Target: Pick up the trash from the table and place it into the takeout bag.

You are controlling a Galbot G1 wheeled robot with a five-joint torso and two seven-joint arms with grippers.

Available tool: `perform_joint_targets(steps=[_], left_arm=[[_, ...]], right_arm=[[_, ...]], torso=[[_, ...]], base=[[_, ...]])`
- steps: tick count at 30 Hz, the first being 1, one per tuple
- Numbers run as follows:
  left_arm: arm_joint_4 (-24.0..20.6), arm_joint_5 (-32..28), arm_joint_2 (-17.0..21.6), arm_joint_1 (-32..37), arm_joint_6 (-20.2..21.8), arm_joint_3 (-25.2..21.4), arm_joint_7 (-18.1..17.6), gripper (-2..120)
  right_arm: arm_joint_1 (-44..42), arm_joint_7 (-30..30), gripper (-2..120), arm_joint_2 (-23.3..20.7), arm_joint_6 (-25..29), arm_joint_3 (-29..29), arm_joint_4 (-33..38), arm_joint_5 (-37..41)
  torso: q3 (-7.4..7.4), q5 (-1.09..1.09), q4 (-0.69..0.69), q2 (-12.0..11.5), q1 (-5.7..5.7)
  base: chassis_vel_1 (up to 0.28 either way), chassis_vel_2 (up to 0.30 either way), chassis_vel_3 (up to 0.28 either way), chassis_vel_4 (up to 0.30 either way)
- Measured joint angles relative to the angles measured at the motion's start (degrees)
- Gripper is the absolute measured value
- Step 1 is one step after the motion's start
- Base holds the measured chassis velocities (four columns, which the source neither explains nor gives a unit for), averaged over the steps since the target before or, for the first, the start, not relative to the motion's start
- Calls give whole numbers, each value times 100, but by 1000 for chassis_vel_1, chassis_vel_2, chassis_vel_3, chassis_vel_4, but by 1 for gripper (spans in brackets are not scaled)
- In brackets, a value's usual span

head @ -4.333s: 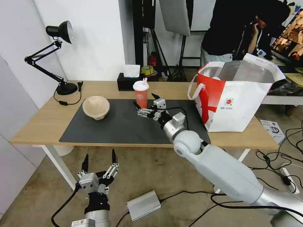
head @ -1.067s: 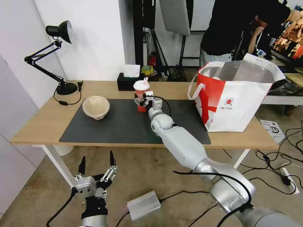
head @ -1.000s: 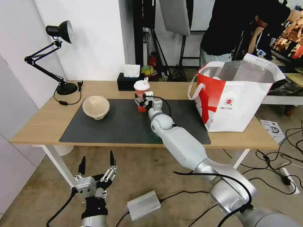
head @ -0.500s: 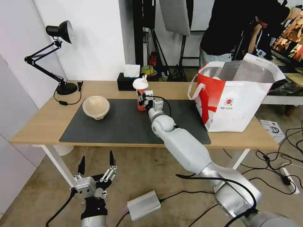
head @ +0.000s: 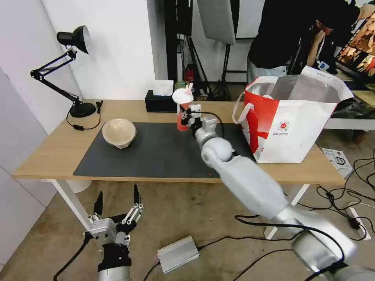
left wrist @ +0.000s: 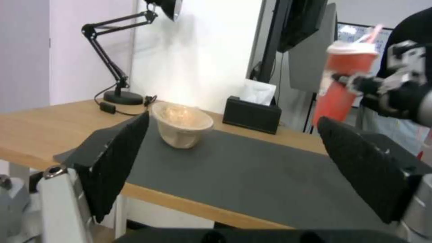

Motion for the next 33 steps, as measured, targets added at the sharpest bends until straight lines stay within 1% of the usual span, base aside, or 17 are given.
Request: perform_joint_targets(steps=[1,4,6,7,10,12,14,15,17,19,21,22,25,26,29,31,33], left_arm=[[0,-5,-1,-10,-4,4,-1,100],[1,-8,-2,-15,-12,11,-1,100],[23,-12,-2,-25,-42,21,-2,100],[23,-12,-2,-25,-42,21,-2,100],[75,-17,-2,-50,-105,44,-2,100],[76,-19,-2,-50,-107,44,-2,100],[75,-24,1,-49,-122,29,-2,100],[64,-25,3,-49,-123,24,2,100],[50,-25,3,-49,-122,25,6,100],[20,-24,5,-46,-123,40,19,100],[13,-20,5,-54,-123,54,27,100],[13,-20,5,-54,-123,54,27,100],[-17,33,6,-69,-116,95,50,100],[-17,33,6,-69,-116,95,50,100],[-33,48,8,-98,-101,103,64,100],[-29,48,9,-111,-97,104,65,100],[-12,48,9,-135,-85,117,68,100]], right_arm=[[7,59,4,-123,-70,15,182,139],[16,141,4,-253,-132,51,362,278],[37,272,4,-482,-154,96,629,405],[37,272,4,-482,-154,96,629,405],[45,420,4,-801,-176,153,997,602],[45,428,4,-836,-180,167,1033,621],[34,461,4,-1051,-204,242,1269,734],[11,489,4,-1229,-219,300,1439,808],[-13,525,4,-1318,-225,335,1541,835],[-91,614,4,-1516,-242,417,1782,910],[-236,666,4,-1873,-256,565,2160,1030],[-236,666,4,-1873,-256,565,2160,1030],[-346,694,4,-2262,-263,753,2502,1182],[-346,694,4,-2262,-263,753,2502,1182],[-385,718,4,-2702,-271,967,2788,1375],[-382,722,4,-2779,-273,1003,2826,1406],[-323,809,4,-2961,-291,1074,2884,1445]], torso=[[0,1,0,0,0],[0,1,1,0,0],[0,0,0,0,0],[0,0,0,0,0],[0,1,1,0,0],[0,0,1,0,0],[0,0,1,0,0],[0,0,1,0,0],[0,0,1,0,0],[0,1,0,0,0],[0,0,0,0,0],[0,0,0,0,0],[0,2,1,1,0],[0,2,1,1,0],[0,0,0,1,0],[0,1,0,1,0],[0,1,0,1,0]], base=[[0,0,0,0],[0,0,0,0],[0,0,0,0],[0,0,0,0],[0,0,0,0],[0,0,0,0],[0,0,0,0],[0,0,0,0],[0,0,0,0],[0,0,0,0],[0,0,0,0],[0,0,0,0],[0,0,0,0],[0,0,0,0],[0,0,0,0],[0,0,0,0],[0,0,0,0]])
